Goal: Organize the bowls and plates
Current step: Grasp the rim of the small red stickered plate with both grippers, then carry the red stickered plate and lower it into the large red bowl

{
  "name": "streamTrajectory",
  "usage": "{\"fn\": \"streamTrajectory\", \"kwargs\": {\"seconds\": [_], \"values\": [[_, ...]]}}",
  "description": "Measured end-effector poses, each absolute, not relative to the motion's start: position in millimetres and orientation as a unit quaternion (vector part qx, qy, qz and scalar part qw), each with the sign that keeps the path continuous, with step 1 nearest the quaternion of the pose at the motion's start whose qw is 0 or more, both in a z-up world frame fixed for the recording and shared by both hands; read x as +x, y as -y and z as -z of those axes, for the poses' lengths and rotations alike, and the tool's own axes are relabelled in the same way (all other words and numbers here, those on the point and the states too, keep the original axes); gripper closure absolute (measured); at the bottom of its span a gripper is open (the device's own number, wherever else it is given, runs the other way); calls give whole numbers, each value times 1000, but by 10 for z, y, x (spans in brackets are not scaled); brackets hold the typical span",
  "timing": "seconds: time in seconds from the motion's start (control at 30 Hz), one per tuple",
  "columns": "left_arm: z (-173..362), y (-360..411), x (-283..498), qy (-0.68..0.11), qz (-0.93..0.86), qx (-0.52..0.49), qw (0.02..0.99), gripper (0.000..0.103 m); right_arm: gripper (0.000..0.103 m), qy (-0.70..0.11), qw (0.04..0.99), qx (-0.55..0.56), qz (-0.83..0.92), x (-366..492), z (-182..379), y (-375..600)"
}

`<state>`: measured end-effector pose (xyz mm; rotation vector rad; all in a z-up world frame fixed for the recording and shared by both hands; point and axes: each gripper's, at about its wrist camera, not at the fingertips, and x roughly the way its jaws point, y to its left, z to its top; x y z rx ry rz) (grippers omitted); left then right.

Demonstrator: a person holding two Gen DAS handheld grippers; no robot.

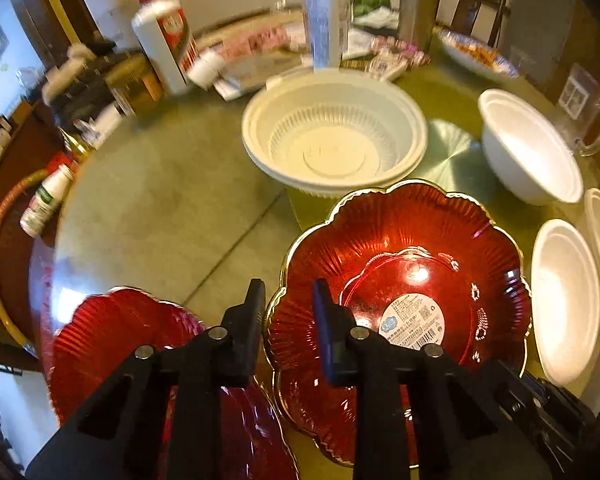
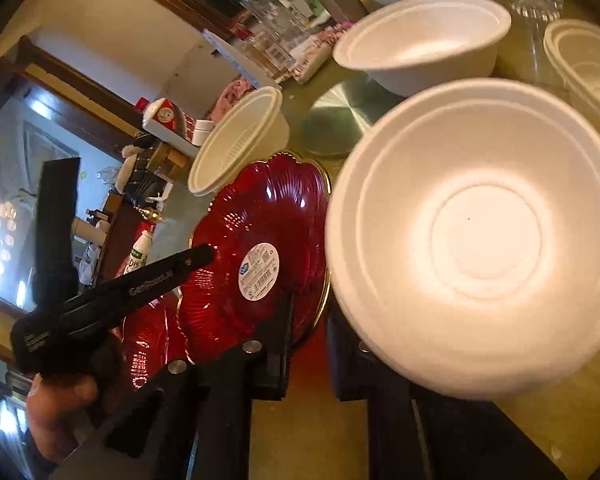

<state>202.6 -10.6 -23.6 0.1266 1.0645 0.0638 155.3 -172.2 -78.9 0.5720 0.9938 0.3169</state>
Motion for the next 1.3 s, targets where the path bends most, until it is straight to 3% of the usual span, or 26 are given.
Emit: {"fn": "streamTrajectory", "kwargs": {"seconds": [0.27,0.67,1.3], "values": [[-110,46,1561,-445,-36,54,893,83,90,-426,854,251,-164,1263,550,1681],[-125,-20,1038,-397,-48,-2,917,85,92,-358,903,177,-155,812,253,1648],[-59,-65,779,-377,-62,-11,924,89,92,-347,911,159,-157,743,267,1680]]}}
